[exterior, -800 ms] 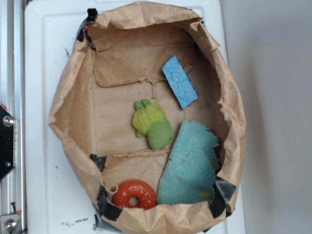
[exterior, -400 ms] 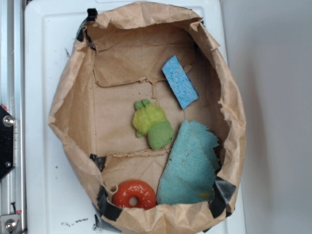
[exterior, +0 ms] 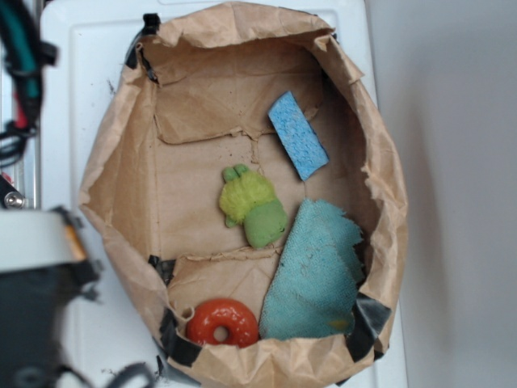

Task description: Grab the blue sponge.

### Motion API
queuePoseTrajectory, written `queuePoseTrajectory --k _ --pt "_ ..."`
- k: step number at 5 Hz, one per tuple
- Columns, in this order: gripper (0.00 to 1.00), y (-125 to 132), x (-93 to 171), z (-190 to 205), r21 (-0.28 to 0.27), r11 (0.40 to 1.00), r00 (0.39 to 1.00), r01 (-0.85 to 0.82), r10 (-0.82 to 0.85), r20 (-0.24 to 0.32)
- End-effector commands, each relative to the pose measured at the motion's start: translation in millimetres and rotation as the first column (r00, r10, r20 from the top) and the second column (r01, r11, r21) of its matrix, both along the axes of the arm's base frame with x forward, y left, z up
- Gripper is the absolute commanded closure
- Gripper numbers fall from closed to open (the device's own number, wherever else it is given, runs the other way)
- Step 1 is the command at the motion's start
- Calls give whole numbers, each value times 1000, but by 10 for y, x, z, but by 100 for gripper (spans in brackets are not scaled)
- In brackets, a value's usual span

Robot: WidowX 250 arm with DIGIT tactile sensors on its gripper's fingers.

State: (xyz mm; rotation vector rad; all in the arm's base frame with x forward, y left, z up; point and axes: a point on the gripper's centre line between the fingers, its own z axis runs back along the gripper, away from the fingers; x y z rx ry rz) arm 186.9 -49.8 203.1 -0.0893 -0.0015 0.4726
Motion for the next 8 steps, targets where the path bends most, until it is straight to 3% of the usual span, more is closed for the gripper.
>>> queuePoseTrajectory --k 1,2,5,7,8 --pt "0 256 447 -90 -132 895 881 -427 444 160" --pt "0 468 551 -165 -165 865 844 -474 500 194" --pt "0 886 1039 -473 13 779 768 -627 616 174" --pt "0 1076 1244 -780 75 752 750 -655 635 185" --pt "0 1180 1337 -902 98 697 701 -710 688 186"
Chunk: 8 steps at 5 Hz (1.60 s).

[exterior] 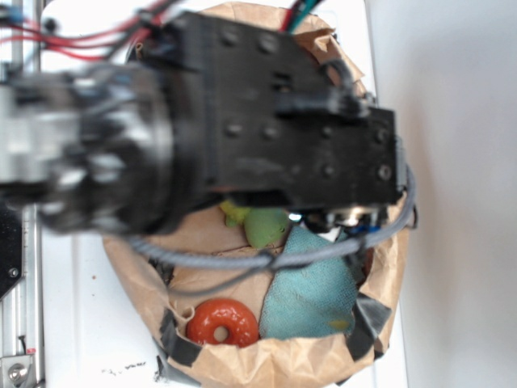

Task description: Grab the blue sponge.

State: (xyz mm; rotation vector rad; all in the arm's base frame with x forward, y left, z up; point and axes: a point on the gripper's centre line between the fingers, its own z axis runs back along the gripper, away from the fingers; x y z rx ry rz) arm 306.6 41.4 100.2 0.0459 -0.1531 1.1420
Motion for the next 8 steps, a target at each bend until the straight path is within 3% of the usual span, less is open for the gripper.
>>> queuePoseTrajectory --k 1,2,3,6,8 --pt "0 394 187 83 32 984 984 -173 171 42" --pt "0 494 255 115 34 978 978 -207 205 49" --pt "0 475 265 76 45 961 961 -274 275 -26" --pt "0 475 265 76 45 961 961 -274 275 -26" --pt "0 703 75 24 -72 934 930 -349 354 95"
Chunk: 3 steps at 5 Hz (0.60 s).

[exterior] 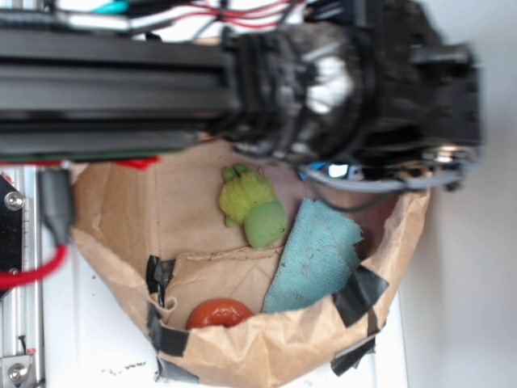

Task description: Grab the blue sponge.

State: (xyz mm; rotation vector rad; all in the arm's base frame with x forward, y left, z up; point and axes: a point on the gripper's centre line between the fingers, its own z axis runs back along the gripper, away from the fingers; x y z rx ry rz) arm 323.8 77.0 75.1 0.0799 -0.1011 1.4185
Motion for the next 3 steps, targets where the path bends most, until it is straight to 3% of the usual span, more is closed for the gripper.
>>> queuePoseTrajectory --k 1,3 --pt "0 433 -152 196 -59 989 972 -138 146 185" --pt "0 474 62 43 -22 968 947 -248 247 207"
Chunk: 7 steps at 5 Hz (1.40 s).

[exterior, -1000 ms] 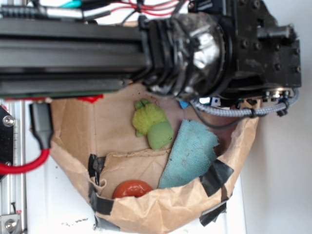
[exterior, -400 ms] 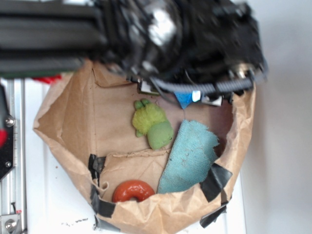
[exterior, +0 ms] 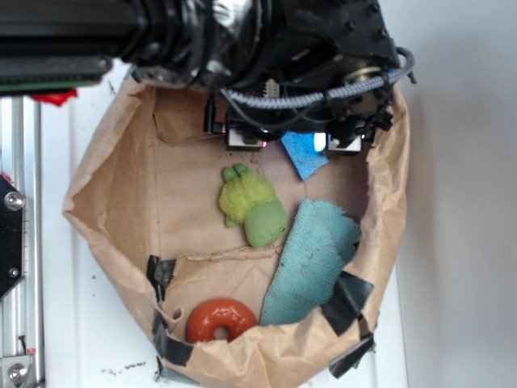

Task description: Grab the blue sponge.

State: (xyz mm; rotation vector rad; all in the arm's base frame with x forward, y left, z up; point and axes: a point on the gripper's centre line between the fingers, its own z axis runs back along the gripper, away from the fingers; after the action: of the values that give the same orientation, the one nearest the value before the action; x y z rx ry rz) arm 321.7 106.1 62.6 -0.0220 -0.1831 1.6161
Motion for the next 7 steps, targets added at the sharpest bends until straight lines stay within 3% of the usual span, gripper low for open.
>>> queuePoseTrajectory --k 1,2,3,4,6,7 --pt "0 123 135 113 60 997 992 -55 48 113" --pt "0 62 163 24 107 994 992 -39 26 124" --pt "11 34 164 -32 129 991 995 -28 14 102" --pt "100 51 165 -39 116 992 996 -48 38 85" --pt "100 44 116 -23 154 986 993 -69 53 106" --pt "100 75 42 210 130 991 995 37 -48 84"
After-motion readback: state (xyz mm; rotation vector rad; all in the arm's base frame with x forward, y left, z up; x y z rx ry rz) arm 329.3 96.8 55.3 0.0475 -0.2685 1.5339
